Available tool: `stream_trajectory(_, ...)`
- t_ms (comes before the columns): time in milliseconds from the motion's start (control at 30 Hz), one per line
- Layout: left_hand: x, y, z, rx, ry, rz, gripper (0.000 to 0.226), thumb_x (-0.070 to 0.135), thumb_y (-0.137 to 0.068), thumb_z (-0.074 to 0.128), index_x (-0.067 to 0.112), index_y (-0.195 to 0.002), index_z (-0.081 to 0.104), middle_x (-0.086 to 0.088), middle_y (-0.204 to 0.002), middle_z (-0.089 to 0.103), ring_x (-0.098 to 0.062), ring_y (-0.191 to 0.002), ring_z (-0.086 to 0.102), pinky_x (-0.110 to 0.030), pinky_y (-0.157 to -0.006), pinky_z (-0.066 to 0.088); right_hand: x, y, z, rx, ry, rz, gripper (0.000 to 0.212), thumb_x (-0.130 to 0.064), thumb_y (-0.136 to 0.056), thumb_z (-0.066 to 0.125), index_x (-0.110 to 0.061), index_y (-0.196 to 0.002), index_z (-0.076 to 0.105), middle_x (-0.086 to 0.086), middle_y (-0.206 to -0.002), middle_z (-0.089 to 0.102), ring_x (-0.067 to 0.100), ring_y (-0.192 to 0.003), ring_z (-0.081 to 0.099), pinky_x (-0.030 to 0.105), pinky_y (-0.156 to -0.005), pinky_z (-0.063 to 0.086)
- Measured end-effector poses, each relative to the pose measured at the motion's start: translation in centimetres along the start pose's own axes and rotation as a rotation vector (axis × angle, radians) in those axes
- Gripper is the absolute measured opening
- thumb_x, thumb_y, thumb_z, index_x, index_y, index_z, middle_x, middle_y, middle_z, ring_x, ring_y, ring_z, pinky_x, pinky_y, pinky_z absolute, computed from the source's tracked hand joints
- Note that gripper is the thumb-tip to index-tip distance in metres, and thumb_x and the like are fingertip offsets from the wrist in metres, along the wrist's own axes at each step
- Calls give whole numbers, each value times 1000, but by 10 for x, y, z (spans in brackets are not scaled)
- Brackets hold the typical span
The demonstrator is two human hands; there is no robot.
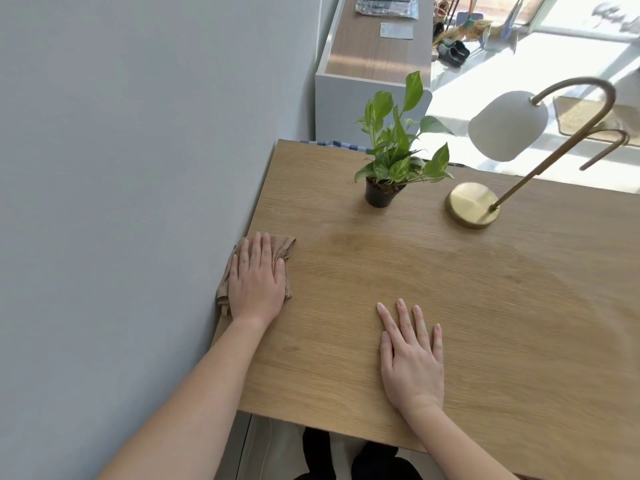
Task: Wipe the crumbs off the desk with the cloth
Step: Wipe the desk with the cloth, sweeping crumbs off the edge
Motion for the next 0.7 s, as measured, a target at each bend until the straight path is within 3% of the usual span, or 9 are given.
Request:
stream_trajectory(167, 33, -41, 1, -25, -22, 8, 68, 53, -112, 11, 22, -171, -1, 1, -179, -4, -22, -166, -6, -44, -134, -3, 3, -2, 0, -5, 9, 12, 55, -48, -110, 19, -57, -163, 13, -20, -173, 10, 10, -163, -2, 49, -133, 2)
stream_trajectory(367, 38, 3, 9, -39, -41, 185, 67, 52, -113, 14, 22, -171, 1, 2, -179, -1, -19, -166, -3, -44, -134, 0, 1, 0, -3, -26, 15, 24, 55, -48, -109, 18, -60, -162, 8, -22, -173, 7, 6, -162, -6, 47, -133, 0)
stream_trajectory(600, 1, 39, 5, -74, -56, 179, 81, 72, -106, 13, 28, -169, -15, 9, -176, -16, -14, -163, -18, -41, -134, -3, -3, -2, -6, -59, 13, 19, 56, -49, -111, 14, -60, -161, -7, -21, -174, -4, 7, -161, -16, 47, -132, -7)
stream_trajectory(700, 4, 32, 5, -65, -74, 184, 83, 73, -106, 13, 27, -170, -11, 7, -177, -12, -17, -164, -16, -43, -134, -2, 0, -1, -11, -89, 5, -20, 55, -52, -112, 15, -61, -160, -11, -21, -174, -8, 7, -161, -19, 47, -132, -9)
Point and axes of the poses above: each hand's wrist, its own y-axis away from the middle knuckle, its own z-axis out of the palm, x = y × z, the point moved 3 cm from there along -y, towards the middle knuckle
